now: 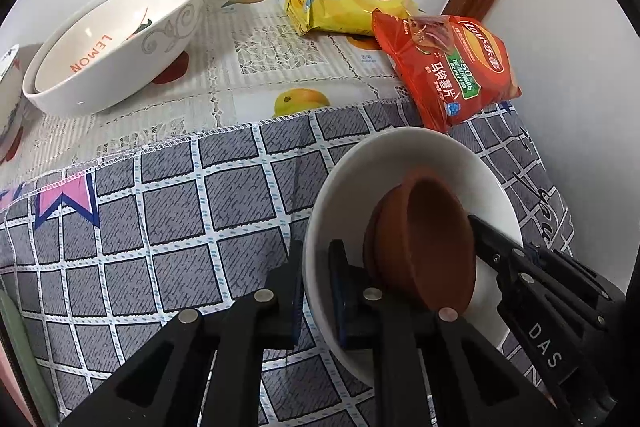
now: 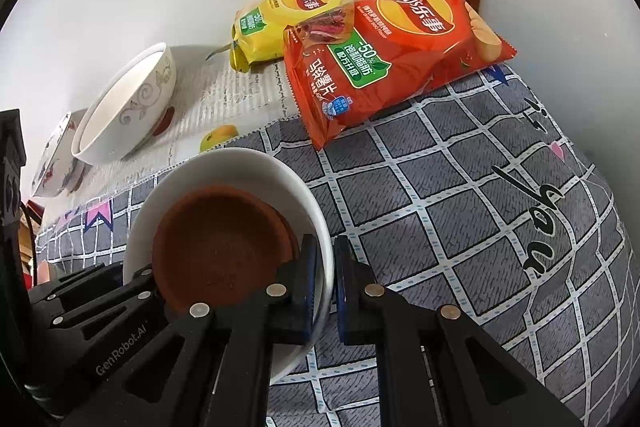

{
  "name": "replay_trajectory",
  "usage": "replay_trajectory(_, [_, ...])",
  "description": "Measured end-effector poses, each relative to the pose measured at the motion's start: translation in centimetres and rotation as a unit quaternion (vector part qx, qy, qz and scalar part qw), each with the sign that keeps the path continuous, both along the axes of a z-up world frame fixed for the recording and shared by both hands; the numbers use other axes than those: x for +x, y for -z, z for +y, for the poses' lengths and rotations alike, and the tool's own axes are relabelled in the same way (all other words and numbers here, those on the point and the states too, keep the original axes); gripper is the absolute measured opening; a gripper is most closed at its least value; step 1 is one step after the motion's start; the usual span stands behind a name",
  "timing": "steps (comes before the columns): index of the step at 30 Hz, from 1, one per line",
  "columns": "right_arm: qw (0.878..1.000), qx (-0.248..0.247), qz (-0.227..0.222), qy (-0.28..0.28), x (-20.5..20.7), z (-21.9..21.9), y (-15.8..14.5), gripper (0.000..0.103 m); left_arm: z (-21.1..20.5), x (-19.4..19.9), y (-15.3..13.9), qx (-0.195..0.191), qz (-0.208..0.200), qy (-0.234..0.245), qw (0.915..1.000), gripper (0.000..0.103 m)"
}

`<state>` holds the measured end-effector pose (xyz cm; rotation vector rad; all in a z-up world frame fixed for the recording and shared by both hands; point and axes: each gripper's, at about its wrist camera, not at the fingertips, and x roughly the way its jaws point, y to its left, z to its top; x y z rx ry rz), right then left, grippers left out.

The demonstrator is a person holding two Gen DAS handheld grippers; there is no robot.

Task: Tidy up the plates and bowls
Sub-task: 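Lift the white bowl with the left tool and carry it toward the plate stack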

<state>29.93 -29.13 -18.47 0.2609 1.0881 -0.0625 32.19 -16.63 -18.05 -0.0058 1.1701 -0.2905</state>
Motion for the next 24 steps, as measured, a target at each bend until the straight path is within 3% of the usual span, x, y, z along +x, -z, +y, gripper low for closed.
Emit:
replay_trajectory(16, [1.000, 0.009, 0.003, 0.007, -0.4, -0.1, -0.2, 0.008, 0.2, -0.4, -0.3, 0.003, 0.003, 0.005, 1.0000, 0.012])
replay_trajectory(24, [1.000, 0.015, -0.007, 0.011, -1.6, 0.2, -1.8, 0.008, 0.9, -1.7, -2.2, 0.004, -0.009, 0.004, 0.9999, 0.012])
